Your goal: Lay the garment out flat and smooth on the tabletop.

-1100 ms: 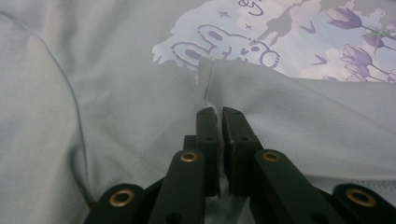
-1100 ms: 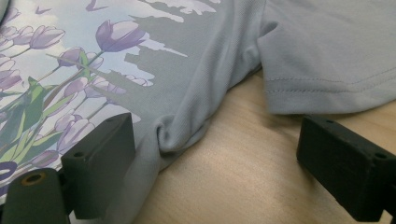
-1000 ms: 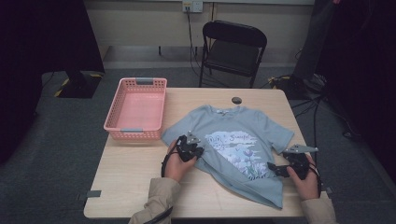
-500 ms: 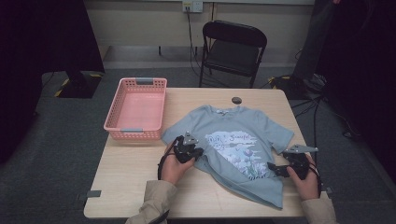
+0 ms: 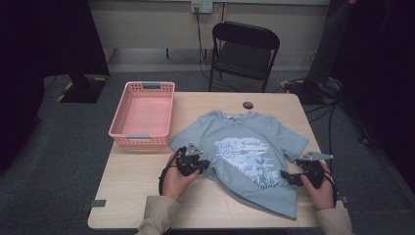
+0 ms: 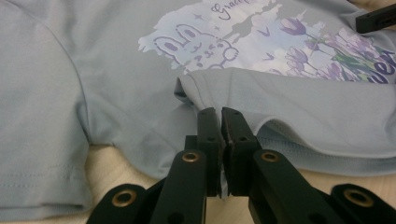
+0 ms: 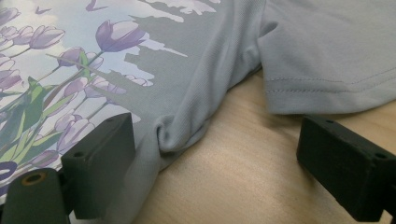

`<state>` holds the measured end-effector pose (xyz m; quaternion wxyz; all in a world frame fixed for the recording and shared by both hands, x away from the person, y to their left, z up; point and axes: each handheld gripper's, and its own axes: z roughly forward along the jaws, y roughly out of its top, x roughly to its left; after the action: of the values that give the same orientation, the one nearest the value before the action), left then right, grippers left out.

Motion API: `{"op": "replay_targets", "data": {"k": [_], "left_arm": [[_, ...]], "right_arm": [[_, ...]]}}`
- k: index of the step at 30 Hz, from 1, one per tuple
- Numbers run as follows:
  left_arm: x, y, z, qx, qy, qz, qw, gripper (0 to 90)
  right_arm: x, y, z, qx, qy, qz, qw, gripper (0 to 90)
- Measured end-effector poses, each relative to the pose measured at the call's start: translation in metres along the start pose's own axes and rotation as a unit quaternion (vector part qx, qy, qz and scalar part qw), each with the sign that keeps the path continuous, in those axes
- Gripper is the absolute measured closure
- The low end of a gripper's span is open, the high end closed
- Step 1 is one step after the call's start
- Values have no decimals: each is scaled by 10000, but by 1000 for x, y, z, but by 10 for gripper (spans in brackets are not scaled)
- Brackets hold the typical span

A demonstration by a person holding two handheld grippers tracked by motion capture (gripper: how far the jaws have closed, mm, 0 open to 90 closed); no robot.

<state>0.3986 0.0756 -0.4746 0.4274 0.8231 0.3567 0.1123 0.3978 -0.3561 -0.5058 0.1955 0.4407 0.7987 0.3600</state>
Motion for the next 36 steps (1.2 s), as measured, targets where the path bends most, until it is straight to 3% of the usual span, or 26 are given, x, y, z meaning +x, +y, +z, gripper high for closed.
{"op": "replay_targets", "data": {"k": [18,36], "left_arm": [[-6,-23,-15,-29,-20,-77,10000,870],[-10,-35,-20,-49,-50,-31,10000,869]], "right_arm": [[0,0,0,-3,-1,-5,10000,107],[0,0,0,-4,-2,-4,10000,107]]}}
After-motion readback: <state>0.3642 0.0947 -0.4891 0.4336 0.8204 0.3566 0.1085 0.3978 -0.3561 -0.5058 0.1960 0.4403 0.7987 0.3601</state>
